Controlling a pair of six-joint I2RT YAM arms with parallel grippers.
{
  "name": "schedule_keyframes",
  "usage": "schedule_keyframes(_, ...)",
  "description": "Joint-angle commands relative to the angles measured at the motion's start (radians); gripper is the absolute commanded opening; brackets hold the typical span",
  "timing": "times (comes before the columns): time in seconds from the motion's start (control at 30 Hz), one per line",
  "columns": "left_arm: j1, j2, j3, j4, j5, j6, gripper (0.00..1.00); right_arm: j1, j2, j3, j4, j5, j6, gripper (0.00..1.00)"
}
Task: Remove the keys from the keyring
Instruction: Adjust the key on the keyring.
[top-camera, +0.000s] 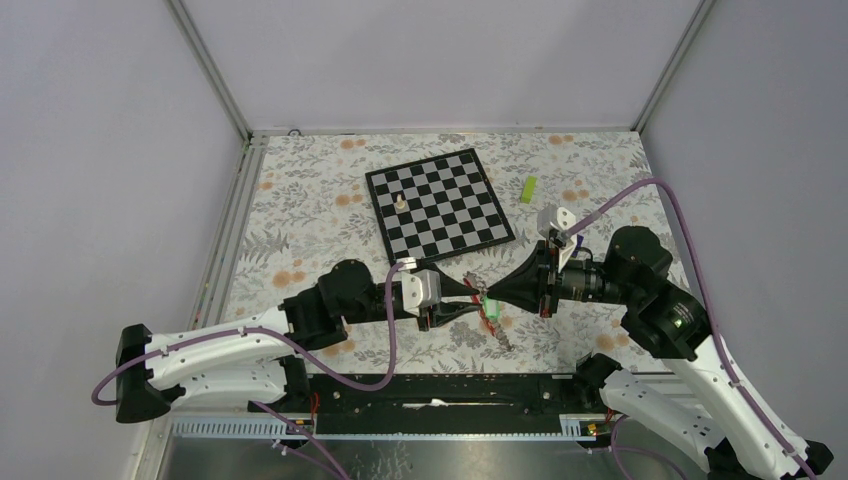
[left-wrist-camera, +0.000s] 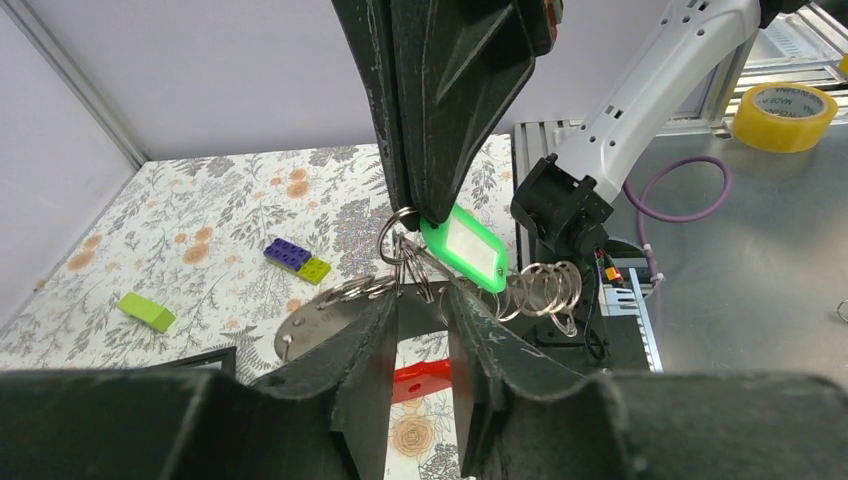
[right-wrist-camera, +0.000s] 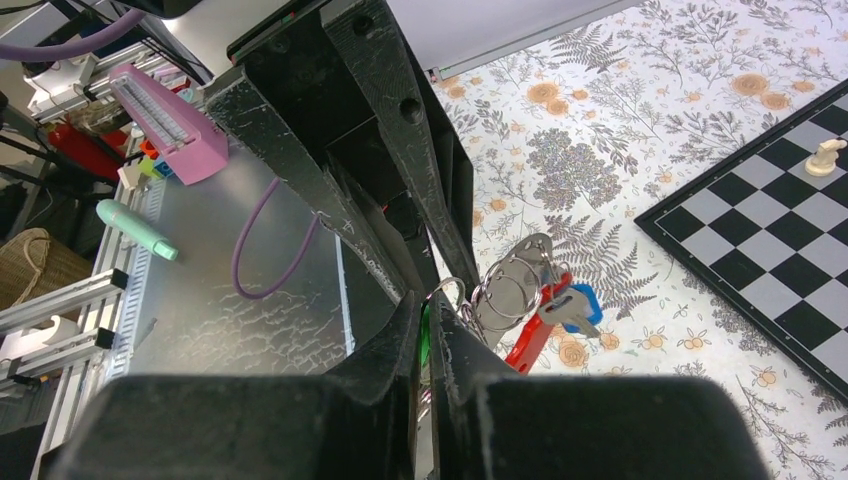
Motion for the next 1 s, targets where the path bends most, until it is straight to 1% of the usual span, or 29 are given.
schedule_keyframes(0.0,0.0,-0.01,0.044,0.05,-0.014,-0.008,0.32,-0.002,-0.003,0.031,0.048,-0.025,0.013,0.0)
schedule_keyframes(0.2,0.0,-0.004,0.039,0.06,-0.021,-0.015,0.36,-0.003,0.008,0.03,0.048,-0.04,0.023,0.0)
schedule_keyframes(0.4,0.0,-0.005,0.03,0.076,-0.062,-0.024,0.36,-0.002,0.012,0.031,0.045,-0.057,0.025,0.0)
schedule_keyframes(0.53,0.0,-0.008,0.031,0.081,-0.067,-0.026,0.36,-0.003,0.011,0.037,0.018,-0.057,0.002,0.0)
schedule_keyframes(0.77,0.0,-0.034,0.03,0.074,-0.053,-0.017,0.37,-0.003,0.029,0.076,-0.086,-0.037,-0.067,0.0)
schedule_keyframes(0.97,0.0,-0.068,-0.006,0.074,-0.075,-0.04,0.38,-0.003,0.019,0.077,-0.084,-0.02,-0.079,0.0)
